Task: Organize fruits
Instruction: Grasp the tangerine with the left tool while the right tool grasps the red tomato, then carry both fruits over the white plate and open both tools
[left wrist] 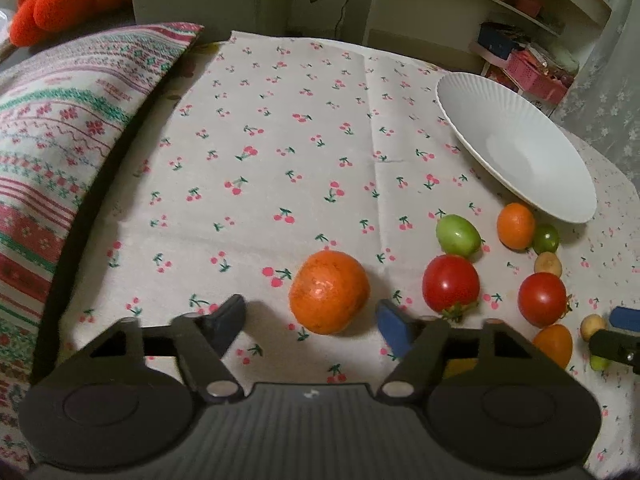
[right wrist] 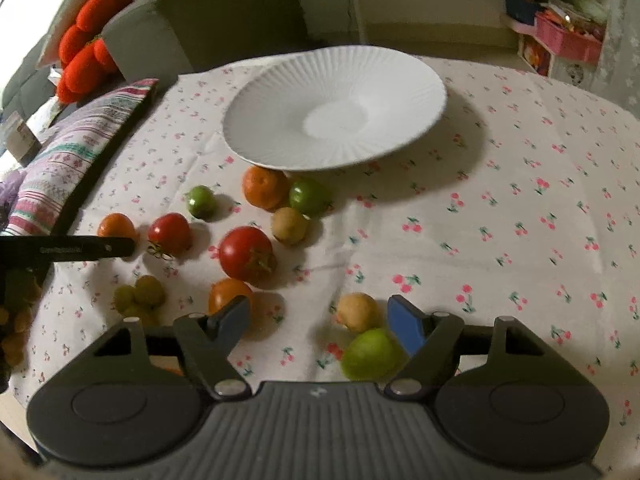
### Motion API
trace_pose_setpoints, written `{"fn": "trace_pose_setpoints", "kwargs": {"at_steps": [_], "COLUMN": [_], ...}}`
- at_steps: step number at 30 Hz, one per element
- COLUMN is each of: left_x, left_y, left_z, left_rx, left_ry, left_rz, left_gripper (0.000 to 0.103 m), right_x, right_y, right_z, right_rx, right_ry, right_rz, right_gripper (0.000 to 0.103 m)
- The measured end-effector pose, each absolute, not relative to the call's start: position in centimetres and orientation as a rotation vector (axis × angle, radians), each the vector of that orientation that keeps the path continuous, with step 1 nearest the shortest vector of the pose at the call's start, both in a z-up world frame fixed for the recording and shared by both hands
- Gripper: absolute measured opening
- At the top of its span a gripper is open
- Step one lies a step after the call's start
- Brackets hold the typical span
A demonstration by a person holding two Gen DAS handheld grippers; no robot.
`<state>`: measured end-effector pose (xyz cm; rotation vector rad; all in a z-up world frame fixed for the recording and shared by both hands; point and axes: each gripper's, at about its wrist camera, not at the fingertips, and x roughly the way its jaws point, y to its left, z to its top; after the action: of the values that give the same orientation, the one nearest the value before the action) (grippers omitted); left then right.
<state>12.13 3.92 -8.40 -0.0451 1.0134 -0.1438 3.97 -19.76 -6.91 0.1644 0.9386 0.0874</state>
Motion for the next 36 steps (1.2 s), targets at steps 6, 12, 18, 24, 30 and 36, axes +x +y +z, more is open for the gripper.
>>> {"fn": "trace_pose_setpoints", "kwargs": {"at_steps": [6, 12, 18, 24, 30, 36], "left_x": [12.4, 12.2, 12.1, 11.8, 11.7, 11.6], "left_y": [3.4, 3.7, 3.9, 3.7, 3.1, 2.4], "left_z": [-8.5, -8.5, -8.4, -7.9, -7.2, -6.6], "left_rx": [-0.011, -0.015, -0.018, -0.01, 0.004, 0.021], "left_ry": [0.966, 0.958, 0.957, 0.934, 0.917, 0.886], "left_rz": [-0.165, -0.174, -0.169, -0.16, -0.167, -0.173], "left_gripper": [0.017, 0.016, 0.016, 0.016, 0.016, 0.016], "right_x": [5.0, 6.8, 7.4, 7.6, 7.4, 6.9], "right_y": [-18.0, -16.5, -16.2, -15.4, -15.2, -15.1], "right_z": [-6.2, -7.1, -8.2, -8.6, -8.6, -8.0], "right_rx": [0.19, 0.198, 0.177, 0.159, 0.129, 0.096], "right_ry": [0.88, 0.9, 0.917, 0.911, 0.899, 0.875], "right_rz": [0.154, 0.167, 0.122, 0.113, 0.112, 0.136], "right_gripper": [0.071, 0.061, 0.053, 0.046, 0.036, 0.036]}}
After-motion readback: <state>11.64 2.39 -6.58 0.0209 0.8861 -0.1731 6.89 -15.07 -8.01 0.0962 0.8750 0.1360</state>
